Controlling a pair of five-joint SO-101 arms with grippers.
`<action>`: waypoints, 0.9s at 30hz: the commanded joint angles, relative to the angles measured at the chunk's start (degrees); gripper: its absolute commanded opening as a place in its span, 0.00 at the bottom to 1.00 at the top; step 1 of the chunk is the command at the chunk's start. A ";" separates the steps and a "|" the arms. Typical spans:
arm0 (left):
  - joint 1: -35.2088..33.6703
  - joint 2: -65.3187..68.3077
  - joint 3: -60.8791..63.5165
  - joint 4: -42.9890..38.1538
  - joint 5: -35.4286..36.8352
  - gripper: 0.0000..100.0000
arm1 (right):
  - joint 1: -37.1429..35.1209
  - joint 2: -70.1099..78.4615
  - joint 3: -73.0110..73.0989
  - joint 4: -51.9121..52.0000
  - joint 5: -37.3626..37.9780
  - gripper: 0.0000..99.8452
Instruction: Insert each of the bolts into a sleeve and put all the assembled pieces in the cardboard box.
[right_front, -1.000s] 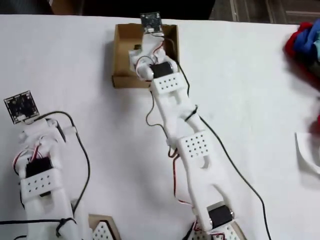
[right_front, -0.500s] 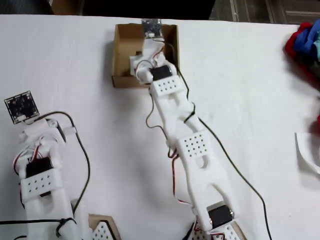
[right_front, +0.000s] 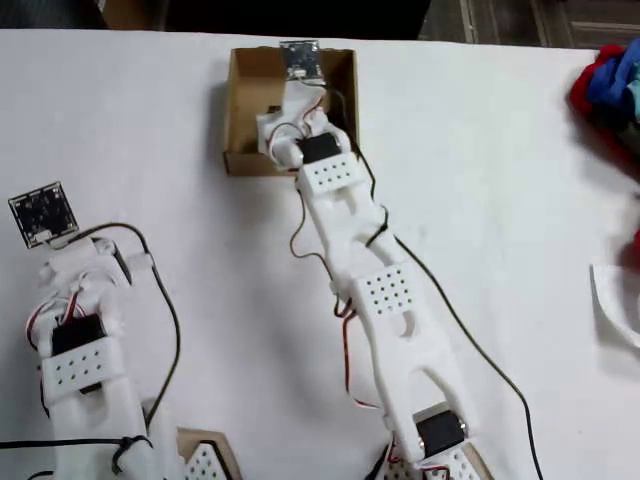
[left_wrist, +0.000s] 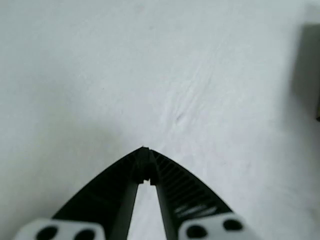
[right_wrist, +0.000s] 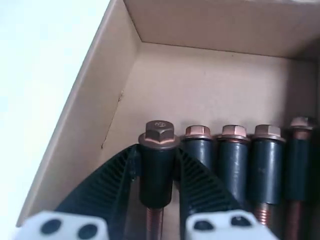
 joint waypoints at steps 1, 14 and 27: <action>0.62 -1.41 -0.22 -1.14 0.35 0.02 | -0.57 -0.66 -0.53 -1.36 -0.35 0.04; 0.62 -1.41 -0.22 -1.14 0.35 0.02 | -0.40 1.01 -1.23 -3.03 -0.35 0.08; 0.62 -1.41 -0.22 -1.05 0.35 0.02 | -0.22 -1.19 -1.23 -3.03 -0.26 0.12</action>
